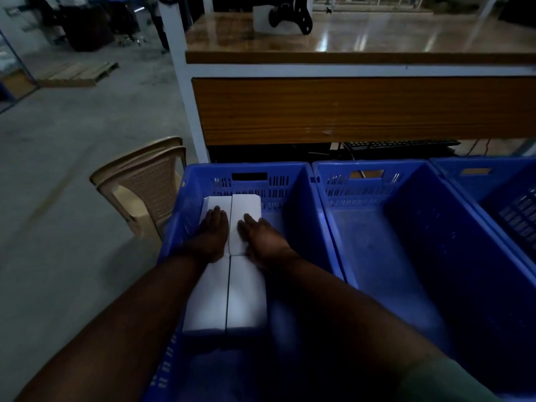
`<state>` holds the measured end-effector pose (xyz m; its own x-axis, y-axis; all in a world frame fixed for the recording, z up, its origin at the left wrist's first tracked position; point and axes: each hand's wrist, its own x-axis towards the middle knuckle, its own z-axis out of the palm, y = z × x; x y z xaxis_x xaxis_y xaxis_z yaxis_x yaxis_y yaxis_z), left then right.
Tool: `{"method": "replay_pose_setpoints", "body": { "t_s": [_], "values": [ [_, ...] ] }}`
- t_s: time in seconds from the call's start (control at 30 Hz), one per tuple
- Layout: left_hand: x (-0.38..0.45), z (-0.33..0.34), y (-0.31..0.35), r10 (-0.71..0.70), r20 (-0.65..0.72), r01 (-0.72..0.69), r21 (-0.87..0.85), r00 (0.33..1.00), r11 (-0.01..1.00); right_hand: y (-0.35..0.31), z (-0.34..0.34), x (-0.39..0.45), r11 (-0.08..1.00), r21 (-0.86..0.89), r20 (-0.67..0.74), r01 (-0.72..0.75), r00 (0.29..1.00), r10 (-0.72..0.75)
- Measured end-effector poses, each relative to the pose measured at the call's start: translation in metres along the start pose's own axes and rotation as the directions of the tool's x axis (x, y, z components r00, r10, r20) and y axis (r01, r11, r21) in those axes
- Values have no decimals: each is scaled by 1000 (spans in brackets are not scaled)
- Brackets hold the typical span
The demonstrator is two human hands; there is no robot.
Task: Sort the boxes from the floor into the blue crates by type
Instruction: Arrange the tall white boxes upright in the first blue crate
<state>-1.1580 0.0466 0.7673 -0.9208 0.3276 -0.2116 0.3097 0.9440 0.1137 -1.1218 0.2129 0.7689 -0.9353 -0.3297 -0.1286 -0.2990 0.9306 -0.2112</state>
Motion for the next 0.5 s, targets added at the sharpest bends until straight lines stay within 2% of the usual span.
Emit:
{"method": "replay_pose_setpoints", "body": {
  "t_s": [0.1,0.2,0.3,0.4,0.5],
  "values": [
    [-2,-3,0,-15,13,14,43,1000,999,-3,-4,-5,998,48,3,-37,999,37],
    [-7,-15,1,-92,56,96,-59,994,994,-5,-7,-12,996,71,34,-57,998,54],
    [-15,-29,7,-129,52,129,4,990,992,-10,-9,-15,996,75,33,-49,998,46],
    [-24,-47,10,-44,-22,43,-53,999,998,-19,-21,-22,984,172,-121,-52,990,73],
    [-44,-62,4,-29,-226,-35,-274,974,961,-33,-34,-39,948,316,-415,40,904,101]
  ]
}}
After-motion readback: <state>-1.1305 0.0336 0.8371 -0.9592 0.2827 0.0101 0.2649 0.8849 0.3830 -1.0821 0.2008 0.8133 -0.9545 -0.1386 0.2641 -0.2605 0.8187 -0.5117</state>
